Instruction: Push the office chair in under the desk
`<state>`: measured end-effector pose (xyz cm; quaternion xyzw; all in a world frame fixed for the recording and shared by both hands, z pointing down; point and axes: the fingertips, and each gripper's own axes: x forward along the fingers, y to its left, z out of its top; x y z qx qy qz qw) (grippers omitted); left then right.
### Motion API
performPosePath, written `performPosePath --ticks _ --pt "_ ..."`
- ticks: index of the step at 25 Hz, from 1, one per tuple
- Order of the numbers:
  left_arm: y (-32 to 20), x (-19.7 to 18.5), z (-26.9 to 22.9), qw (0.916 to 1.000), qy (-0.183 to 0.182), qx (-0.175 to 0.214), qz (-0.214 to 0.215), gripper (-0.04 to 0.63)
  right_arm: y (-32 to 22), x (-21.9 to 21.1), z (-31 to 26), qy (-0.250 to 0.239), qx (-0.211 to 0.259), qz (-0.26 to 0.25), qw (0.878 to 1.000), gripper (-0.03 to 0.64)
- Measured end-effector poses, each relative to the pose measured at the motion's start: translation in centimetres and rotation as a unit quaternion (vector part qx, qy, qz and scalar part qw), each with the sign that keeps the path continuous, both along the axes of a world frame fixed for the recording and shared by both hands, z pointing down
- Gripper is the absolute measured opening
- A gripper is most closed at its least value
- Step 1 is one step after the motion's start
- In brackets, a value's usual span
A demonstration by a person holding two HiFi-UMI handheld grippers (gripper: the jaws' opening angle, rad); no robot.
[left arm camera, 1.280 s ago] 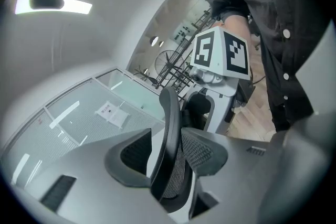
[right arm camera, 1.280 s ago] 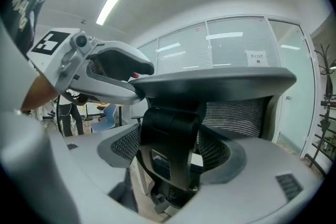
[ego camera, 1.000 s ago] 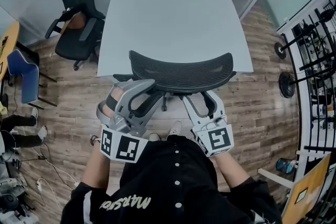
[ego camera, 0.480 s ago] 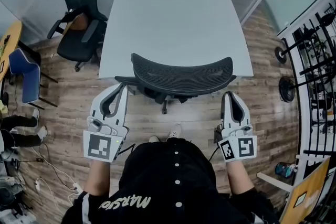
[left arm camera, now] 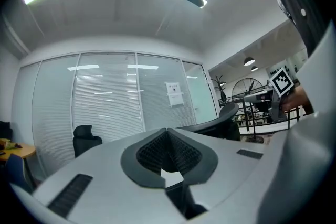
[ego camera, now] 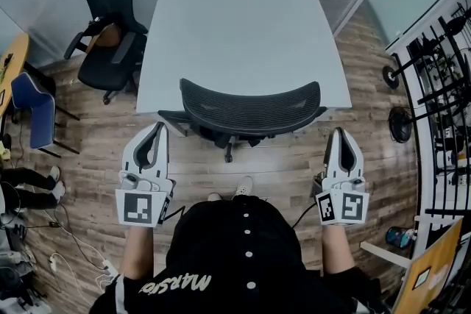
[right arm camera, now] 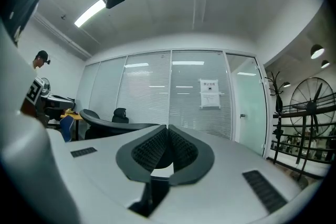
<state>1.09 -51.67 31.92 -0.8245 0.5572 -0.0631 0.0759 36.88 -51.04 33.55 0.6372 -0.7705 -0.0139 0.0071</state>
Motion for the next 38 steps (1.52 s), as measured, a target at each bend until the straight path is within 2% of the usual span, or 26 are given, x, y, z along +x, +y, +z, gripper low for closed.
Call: performPosePath --ticks 4,10,16,26,38 --pt "-0.1 0.4 -0.3 0.9999 0.013 0.000 0.004 0.018 0.1 -0.3 -0.1 0.003 0.003 -0.004 1.000 0.034" --pt "-0.5 1.6 0.3 0.9999 0.004 -0.011 -0.011 0.018 0.5 -1.4 0.3 0.007 0.002 -0.023 1.000 0.034" --pt "-0.7 2.1 -0.1 1.0000 0.002 -0.004 -0.008 0.018 0.6 -2.9 0.3 0.019 0.000 -0.043 0.999 0.028" --pt "-0.4 2.6 0.7 0.9996 0.012 -0.025 -0.007 0.018 0.2 -3.1 0.8 0.012 -0.008 -0.038 0.999 0.028" --pt "-0.3 2.7 0.4 0.9996 0.006 -0.026 -0.009 0.018 0.0 -3.2 0.7 0.020 -0.006 -0.040 0.999 0.028"
